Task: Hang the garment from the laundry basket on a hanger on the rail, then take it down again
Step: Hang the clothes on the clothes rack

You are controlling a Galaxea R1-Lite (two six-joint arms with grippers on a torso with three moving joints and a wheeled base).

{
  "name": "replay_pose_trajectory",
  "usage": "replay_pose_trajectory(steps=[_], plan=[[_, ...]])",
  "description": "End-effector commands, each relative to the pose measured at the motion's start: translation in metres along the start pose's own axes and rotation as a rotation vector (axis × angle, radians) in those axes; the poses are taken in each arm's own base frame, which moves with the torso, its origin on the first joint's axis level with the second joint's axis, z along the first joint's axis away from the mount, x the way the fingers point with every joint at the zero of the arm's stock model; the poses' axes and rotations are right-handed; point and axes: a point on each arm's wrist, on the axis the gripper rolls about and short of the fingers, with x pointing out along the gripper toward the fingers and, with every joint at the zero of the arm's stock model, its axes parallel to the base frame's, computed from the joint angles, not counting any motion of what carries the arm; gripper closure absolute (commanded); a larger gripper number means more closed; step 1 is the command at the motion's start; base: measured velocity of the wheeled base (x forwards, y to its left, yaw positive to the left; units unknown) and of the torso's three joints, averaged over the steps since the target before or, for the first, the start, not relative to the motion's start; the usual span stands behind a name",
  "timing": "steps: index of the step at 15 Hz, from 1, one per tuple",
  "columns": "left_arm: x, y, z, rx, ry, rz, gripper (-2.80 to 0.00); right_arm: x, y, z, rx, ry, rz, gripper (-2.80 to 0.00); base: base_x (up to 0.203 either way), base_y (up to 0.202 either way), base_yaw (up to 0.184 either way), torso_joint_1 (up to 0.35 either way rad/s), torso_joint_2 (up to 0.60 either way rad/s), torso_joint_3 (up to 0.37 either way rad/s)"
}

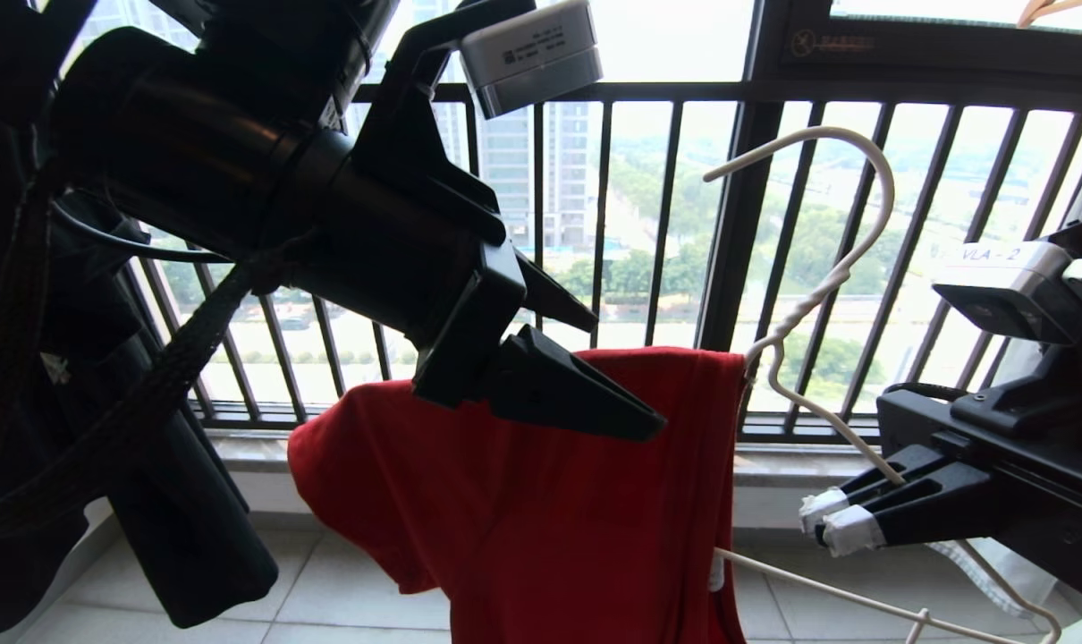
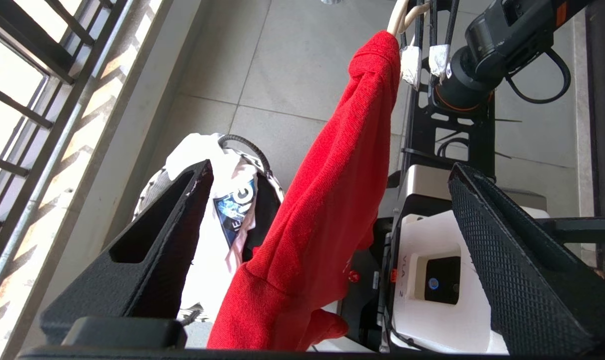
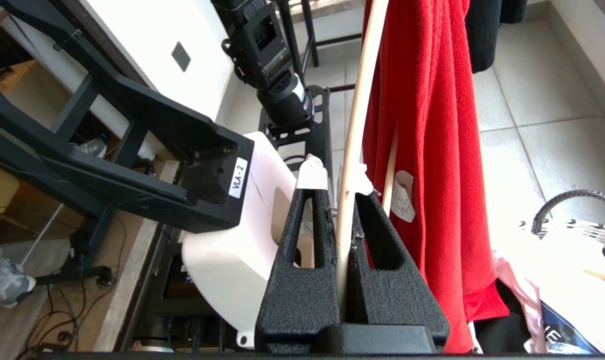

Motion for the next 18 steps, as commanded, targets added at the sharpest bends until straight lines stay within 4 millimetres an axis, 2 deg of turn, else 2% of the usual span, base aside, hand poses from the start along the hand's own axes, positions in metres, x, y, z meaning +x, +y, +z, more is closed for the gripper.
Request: replay_pose_trajectory(steps=[1, 5, 15, 16, 18], plan=[[0.012, -0.001, -0.002, -0.034, 0.024, -0.033, -2.8, -0.005, -0.003, 0.001, 0.004, -0.014, -0.009, 0.0, 0.0, 0.0, 0.0, 0.0, 0.0, 0.0], [0.024, 0.002, -0.002, -0.054, 0.035, -0.049, -2.8, -0.009, -0.001, 0.003, -0.006, -0.035, -0.003, 0.0, 0.0, 0.0, 0.0, 0.0, 0.0, 0.0], [0.026, 0.002, -0.001, -0.043, 0.03, -0.05, -2.8, -0.012, 0.001, 0.004, -0.009, -0.041, -0.012, 0.0, 0.0, 0.0, 0.0, 0.0, 0.0, 0.0], [0.025, 0.002, -0.001, -0.042, 0.029, -0.05, 0.0, -0.012, 0.001, 0.004, -0.009, -0.041, -0.012, 0.0, 0.0, 0.0, 0.0, 0.0, 0.0, 0.0], [0.026, 0.003, -0.001, -0.041, 0.03, -0.051, 0.0, -0.013, 0.0, 0.004, -0.008, -0.043, -0.015, 0.0, 0.0, 0.0, 0.0, 0.0, 0.0, 0.0]])
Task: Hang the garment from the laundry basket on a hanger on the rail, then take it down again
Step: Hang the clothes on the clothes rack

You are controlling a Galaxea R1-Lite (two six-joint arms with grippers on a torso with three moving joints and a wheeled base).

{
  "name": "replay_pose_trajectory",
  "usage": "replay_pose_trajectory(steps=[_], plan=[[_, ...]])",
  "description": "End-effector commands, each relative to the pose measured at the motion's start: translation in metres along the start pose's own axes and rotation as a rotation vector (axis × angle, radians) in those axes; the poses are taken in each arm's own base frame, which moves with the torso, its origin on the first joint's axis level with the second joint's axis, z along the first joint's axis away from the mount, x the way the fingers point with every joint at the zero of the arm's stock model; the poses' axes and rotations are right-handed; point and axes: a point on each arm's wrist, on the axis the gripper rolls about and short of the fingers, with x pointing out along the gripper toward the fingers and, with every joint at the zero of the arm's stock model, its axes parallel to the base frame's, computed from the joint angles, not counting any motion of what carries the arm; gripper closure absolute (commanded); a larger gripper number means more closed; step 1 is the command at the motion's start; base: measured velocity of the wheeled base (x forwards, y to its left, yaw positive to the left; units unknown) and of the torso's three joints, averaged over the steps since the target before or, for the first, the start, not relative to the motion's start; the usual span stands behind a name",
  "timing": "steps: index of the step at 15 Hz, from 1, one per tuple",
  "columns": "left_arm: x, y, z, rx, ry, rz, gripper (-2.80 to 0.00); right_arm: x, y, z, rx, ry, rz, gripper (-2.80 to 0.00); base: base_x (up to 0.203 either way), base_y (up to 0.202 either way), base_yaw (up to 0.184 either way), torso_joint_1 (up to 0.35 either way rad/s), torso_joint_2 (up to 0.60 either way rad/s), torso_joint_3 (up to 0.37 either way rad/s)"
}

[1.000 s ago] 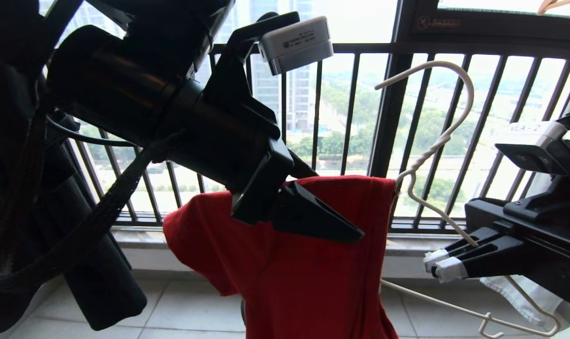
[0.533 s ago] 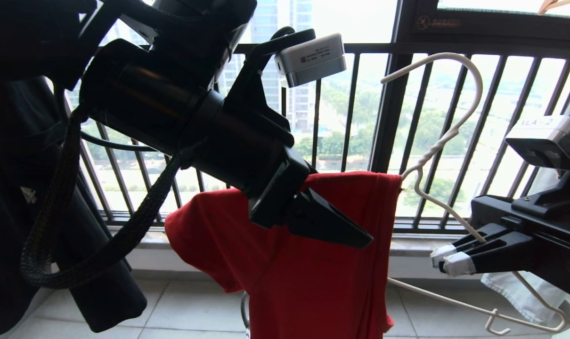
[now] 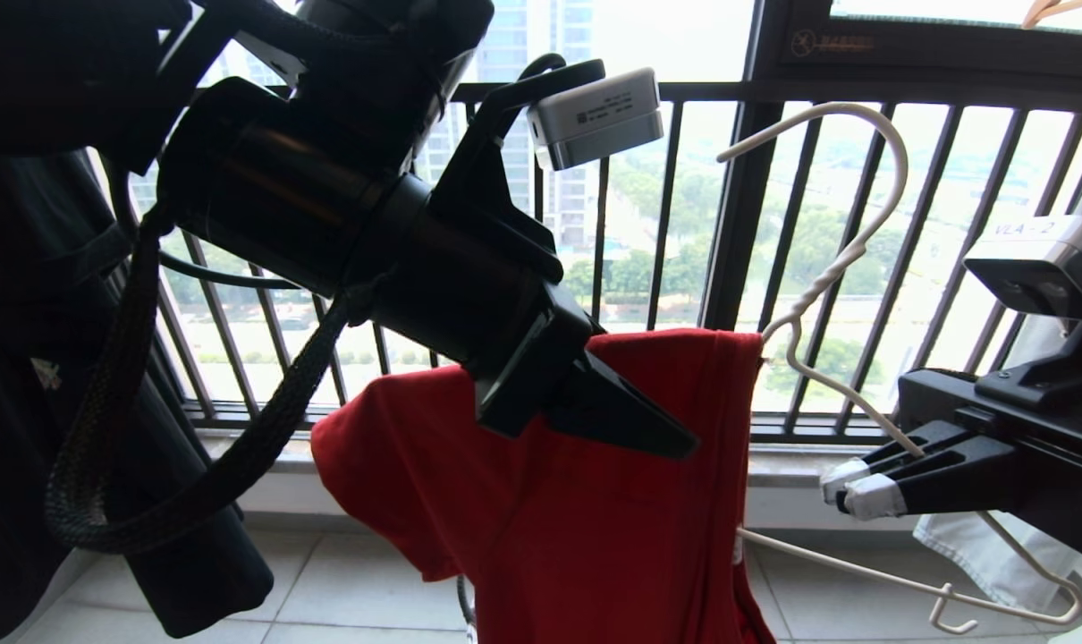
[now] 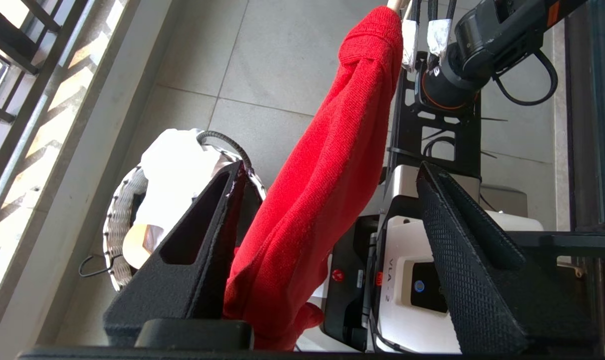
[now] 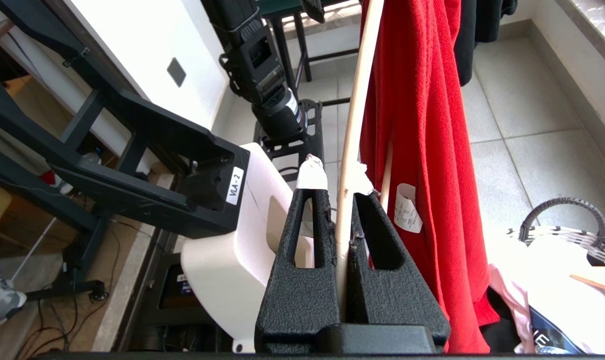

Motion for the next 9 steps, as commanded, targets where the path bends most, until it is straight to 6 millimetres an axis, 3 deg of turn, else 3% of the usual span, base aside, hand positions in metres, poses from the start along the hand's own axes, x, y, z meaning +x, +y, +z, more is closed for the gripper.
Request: replay_pose_trajectory(steps=[1, 9], plan=[[0.0002, 0.0001, -0.0005, -0.001, 0.003, -0.004, 0.0, -0.0008, 0.0001, 0.0002, -0.001, -0.005, 0.005, 0.0, 0.0, 0.0, 0.0, 0.0, 0.0, 0.0], [0.0004, 0.0016, 0.0031, 0.012, -0.028, 0.007, 0.0, -0.0084, -0.0042, 0.0029, 0.002, -0.021, -0.025, 0.0, 0.0, 0.0, 0.0, 0.0, 0.0, 0.0]])
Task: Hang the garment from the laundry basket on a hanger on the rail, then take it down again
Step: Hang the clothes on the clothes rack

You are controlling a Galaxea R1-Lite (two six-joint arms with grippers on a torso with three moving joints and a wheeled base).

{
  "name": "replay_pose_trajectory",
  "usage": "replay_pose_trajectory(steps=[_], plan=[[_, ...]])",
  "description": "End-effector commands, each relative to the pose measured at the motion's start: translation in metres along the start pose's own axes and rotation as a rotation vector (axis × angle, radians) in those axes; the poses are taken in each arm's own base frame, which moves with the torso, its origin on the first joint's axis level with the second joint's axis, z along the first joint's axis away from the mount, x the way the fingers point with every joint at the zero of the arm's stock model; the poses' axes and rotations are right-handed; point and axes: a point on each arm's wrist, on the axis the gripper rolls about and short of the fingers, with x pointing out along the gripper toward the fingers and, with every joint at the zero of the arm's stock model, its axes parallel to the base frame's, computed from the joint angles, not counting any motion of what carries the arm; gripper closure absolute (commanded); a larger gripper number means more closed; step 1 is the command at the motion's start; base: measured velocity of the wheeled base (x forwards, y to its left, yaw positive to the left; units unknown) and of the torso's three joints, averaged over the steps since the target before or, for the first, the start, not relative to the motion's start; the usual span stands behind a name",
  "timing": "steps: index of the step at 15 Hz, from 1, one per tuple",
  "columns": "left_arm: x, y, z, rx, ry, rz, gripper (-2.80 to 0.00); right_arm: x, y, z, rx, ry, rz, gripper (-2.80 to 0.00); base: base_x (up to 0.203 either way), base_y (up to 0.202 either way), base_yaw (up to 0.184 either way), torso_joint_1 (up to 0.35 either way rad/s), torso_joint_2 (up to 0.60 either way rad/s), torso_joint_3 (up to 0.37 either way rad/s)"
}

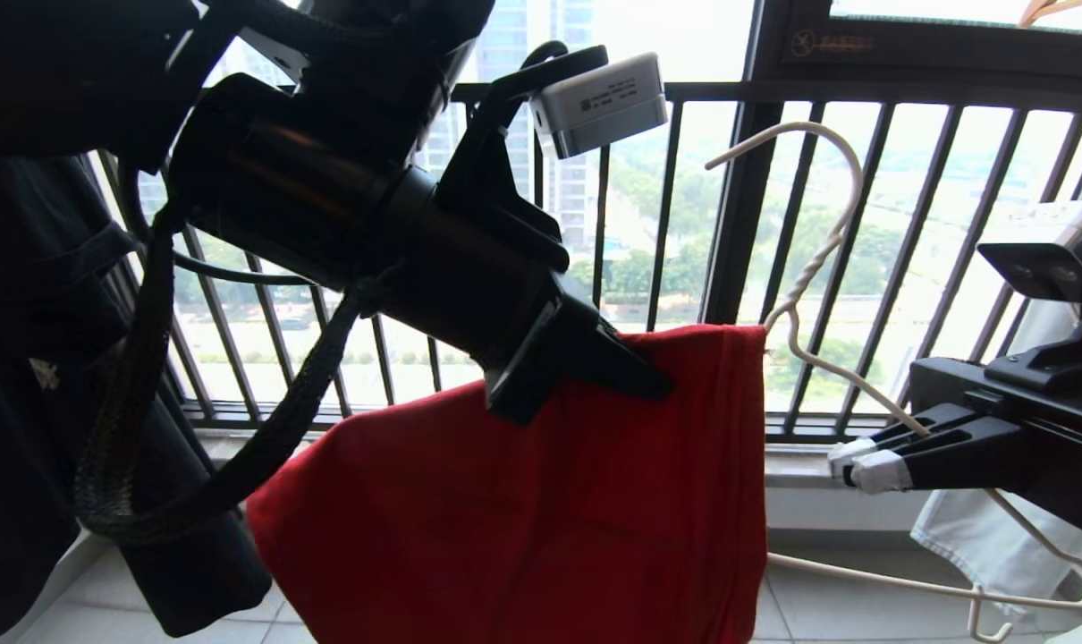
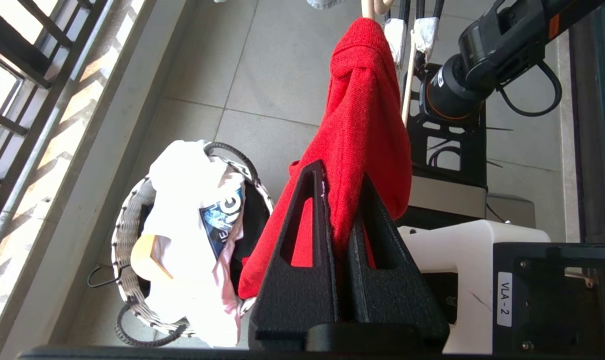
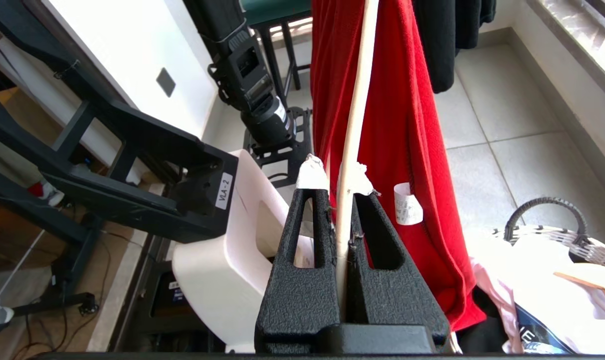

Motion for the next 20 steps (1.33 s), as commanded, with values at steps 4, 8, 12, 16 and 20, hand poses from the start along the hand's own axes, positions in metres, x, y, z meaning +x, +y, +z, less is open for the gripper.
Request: replay_pose_trajectory(steps=[4, 8, 12, 16, 20], plan=[[0.0, 0.0, 0.0, 0.0, 0.001, -0.003, 0.0, -0.001, -0.004, -0.001, 0.01, -0.005, -0.001, 0.0, 0.0, 0.0, 0.0, 0.0, 0.0, 0.0], [0.001, 0.001, -0.001, -0.003, 0.002, -0.002, 0.0, -0.001, -0.005, -0.002, 0.009, -0.004, 0.0, -2.8, 0.0, 0.0, 0.0, 0.0, 0.0, 0.0], [-0.001, 0.002, -0.001, -0.005, 0.0, 0.005, 0.0, -0.001, -0.007, -0.002, 0.014, -0.004, -0.002, -2.8, 0.0, 0.0, 0.0, 0.0, 0.0, 0.0], [-0.01, 0.006, -0.002, -0.018, -0.009, 0.035, 0.0, -0.007, -0.012, -0.003, 0.032, -0.016, -0.024, -2.8, 0.0, 0.0, 0.0, 0.0, 0.0, 0.0], [-0.019, 0.01, -0.004, -0.032, -0.013, 0.064, 0.0, -0.017, -0.024, 0.0, 0.047, -0.034, -0.062, -2.8, 0.0, 0.0, 0.0, 0.0, 0.0, 0.0]])
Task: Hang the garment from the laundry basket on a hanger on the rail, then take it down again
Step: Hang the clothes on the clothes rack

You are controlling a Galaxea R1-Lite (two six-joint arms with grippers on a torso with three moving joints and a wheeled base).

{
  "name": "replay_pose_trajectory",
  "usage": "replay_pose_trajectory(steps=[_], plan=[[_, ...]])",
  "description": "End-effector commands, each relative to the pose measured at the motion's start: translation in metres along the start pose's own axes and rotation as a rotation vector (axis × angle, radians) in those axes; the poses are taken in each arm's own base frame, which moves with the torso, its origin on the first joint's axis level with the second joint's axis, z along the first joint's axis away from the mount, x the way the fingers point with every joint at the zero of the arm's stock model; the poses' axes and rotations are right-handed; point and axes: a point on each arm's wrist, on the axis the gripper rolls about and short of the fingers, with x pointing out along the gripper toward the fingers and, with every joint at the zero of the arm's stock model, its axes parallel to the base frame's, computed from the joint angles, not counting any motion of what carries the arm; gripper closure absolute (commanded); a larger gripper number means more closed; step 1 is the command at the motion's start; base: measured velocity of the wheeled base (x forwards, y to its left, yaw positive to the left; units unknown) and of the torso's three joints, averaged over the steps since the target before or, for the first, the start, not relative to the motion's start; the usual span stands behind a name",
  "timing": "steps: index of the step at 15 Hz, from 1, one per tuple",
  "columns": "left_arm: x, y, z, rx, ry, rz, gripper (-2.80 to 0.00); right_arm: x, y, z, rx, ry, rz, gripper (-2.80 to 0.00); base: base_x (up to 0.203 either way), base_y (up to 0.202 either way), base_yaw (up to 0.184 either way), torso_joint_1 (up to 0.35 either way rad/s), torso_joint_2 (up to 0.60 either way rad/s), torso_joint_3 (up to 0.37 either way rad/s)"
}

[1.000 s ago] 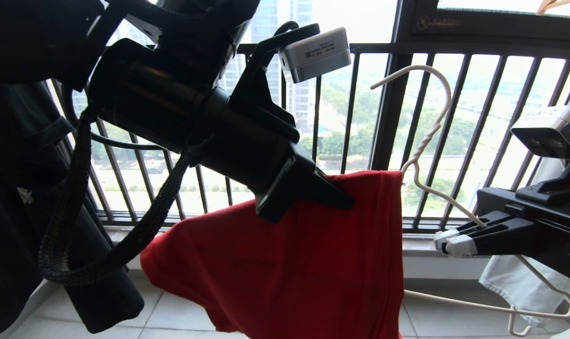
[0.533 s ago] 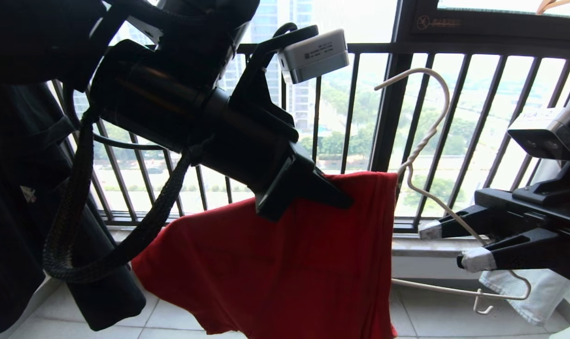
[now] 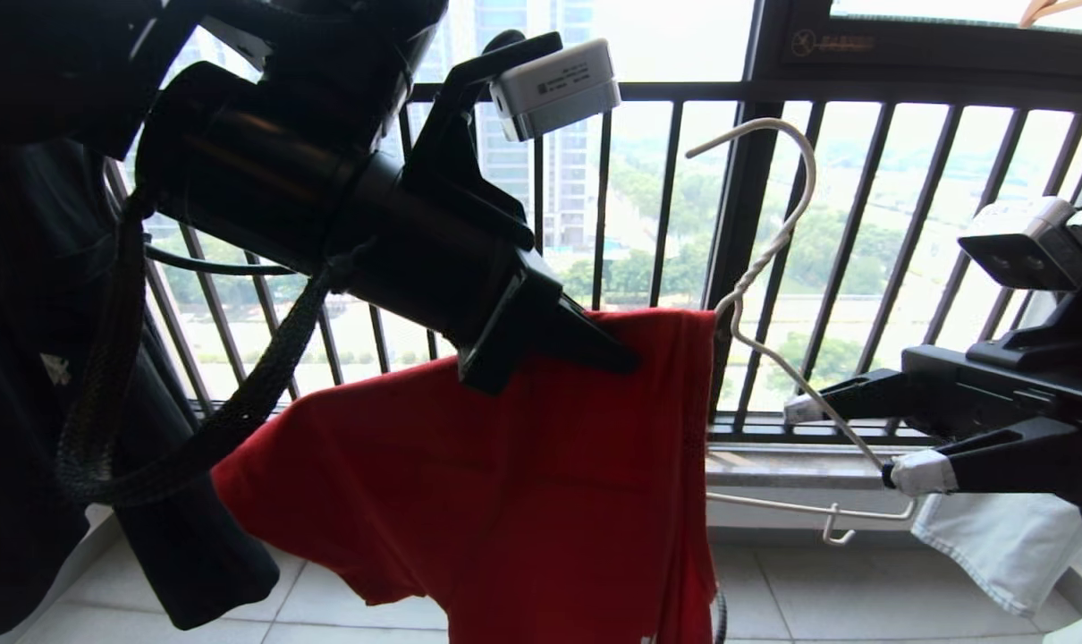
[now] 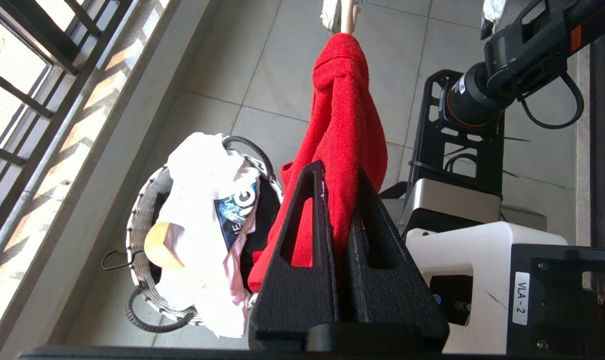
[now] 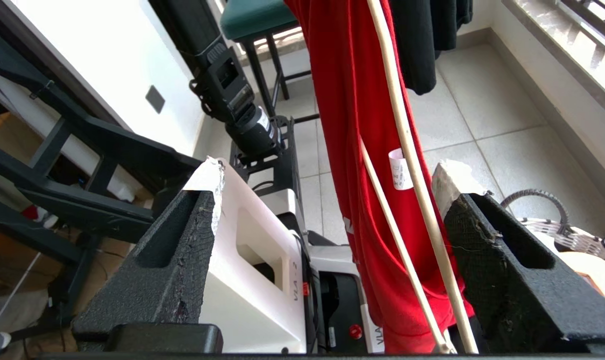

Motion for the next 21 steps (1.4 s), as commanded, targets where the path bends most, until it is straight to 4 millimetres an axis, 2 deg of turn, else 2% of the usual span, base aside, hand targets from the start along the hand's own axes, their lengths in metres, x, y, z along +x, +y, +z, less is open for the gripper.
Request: replay_pose_trajectory(steps=[1, 4, 7, 8, 12, 15, 17, 21], plan=[[-0.007, 0.005, -0.002, -0.009, -0.003, 0.022, 0.0, -0.008, -0.007, 0.001, 0.006, -0.017, -0.026, -2.8, 0.0, 0.0, 0.0, 0.0, 0.0, 0.0], [-0.022, 0.015, -0.005, -0.03, -0.015, 0.081, 0.0, -0.025, -0.008, 0.008, 0.042, -0.07, -0.035, -2.8, 0.0, 0.0, 0.0, 0.0, 0.0, 0.0], [-0.036, 0.024, -0.008, -0.048, -0.026, 0.135, 0.0, -0.024, -0.018, 0.006, 0.073, -0.07, -0.028, -2.8, 0.0, 0.0, 0.0, 0.0, 0.0, 0.0], [-0.041, 0.028, -0.01, -0.058, -0.029, 0.158, 0.0, -0.024, -0.02, 0.007, 0.078, -0.069, -0.029, 0.0, 0.0, 0.0, 0.0, 0.0, 0.0, 0.0], [-0.056, 0.048, -0.016, -0.082, -0.05, 0.239, 0.0, -0.011, -0.031, 0.006, 0.146, -0.037, -0.015, 0.0, 0.0, 0.0, 0.0, 0.0, 0.0, 0.0], [-0.045, 0.077, -0.007, -0.037, -0.17, 0.303, 0.0, 0.013, -0.035, 0.003, 0.169, 0.072, -0.101, 0.0, 0.0, 0.0, 0.0, 0.0, 0.0, 0.0], [-0.035, 0.093, -0.003, -0.022, -0.235, 0.324, 0.0, 0.013, -0.034, 0.002, 0.171, 0.073, -0.1, 0.0, 0.0, 0.0, 0.0, 0.0, 0.0, 0.0], [-0.033, 0.095, 0.005, 0.032, -0.294, 0.338, 0.0, 0.014, -0.035, 0.001, 0.175, 0.075, -0.099, 0.0, 0.0, 0.0, 0.0, 0.0, 0.0, 0.0]])
